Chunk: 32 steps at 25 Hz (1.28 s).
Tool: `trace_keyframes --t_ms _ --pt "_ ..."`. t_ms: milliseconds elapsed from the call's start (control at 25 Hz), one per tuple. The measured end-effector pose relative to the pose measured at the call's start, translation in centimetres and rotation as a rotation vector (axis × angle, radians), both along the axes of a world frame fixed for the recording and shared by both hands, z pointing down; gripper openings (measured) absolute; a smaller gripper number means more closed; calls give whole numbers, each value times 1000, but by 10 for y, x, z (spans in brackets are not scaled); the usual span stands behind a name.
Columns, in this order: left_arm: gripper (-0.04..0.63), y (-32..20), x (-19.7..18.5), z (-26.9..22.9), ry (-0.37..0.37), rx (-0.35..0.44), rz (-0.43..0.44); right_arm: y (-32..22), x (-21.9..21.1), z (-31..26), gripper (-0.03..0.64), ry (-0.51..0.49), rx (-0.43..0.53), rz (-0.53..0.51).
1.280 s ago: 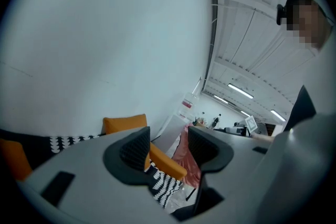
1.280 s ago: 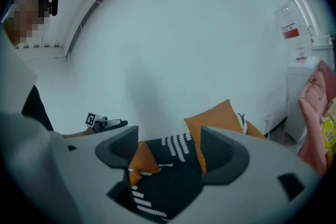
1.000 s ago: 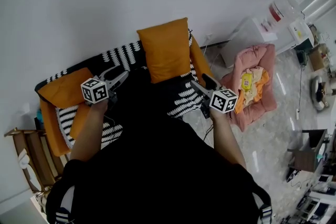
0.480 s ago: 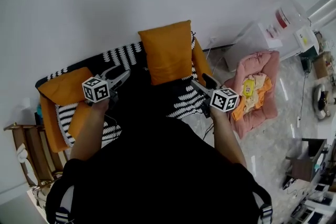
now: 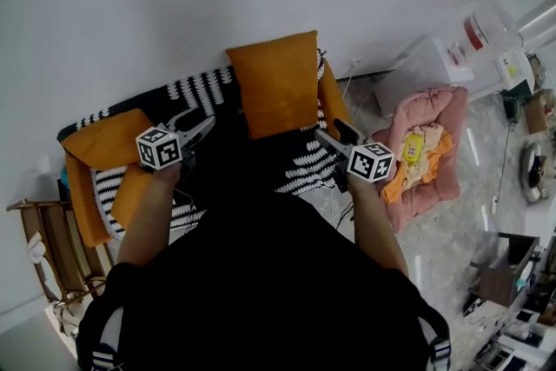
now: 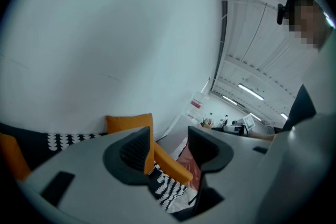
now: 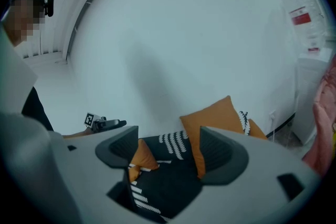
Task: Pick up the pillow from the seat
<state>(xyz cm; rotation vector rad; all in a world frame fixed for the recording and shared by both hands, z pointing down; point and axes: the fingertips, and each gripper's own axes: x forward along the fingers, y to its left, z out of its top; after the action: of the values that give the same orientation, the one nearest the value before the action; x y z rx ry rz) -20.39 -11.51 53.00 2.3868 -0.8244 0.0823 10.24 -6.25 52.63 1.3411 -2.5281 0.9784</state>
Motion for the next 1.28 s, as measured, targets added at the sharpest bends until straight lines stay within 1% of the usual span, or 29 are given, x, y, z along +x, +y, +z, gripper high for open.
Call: trace_keyframes --t_ms 600,1040,1280 --pt "233 -22 18 11 -8 -33 -30 -35 26 10 367 -11 -23 -11" --pt "233 -47 37 31 -15 -76 -42 -65 45 28 365 -11 -64 -20" --pt "233 -59 51 33 -20 -88 -39 -80 54 36 365 -8 -87 -33"
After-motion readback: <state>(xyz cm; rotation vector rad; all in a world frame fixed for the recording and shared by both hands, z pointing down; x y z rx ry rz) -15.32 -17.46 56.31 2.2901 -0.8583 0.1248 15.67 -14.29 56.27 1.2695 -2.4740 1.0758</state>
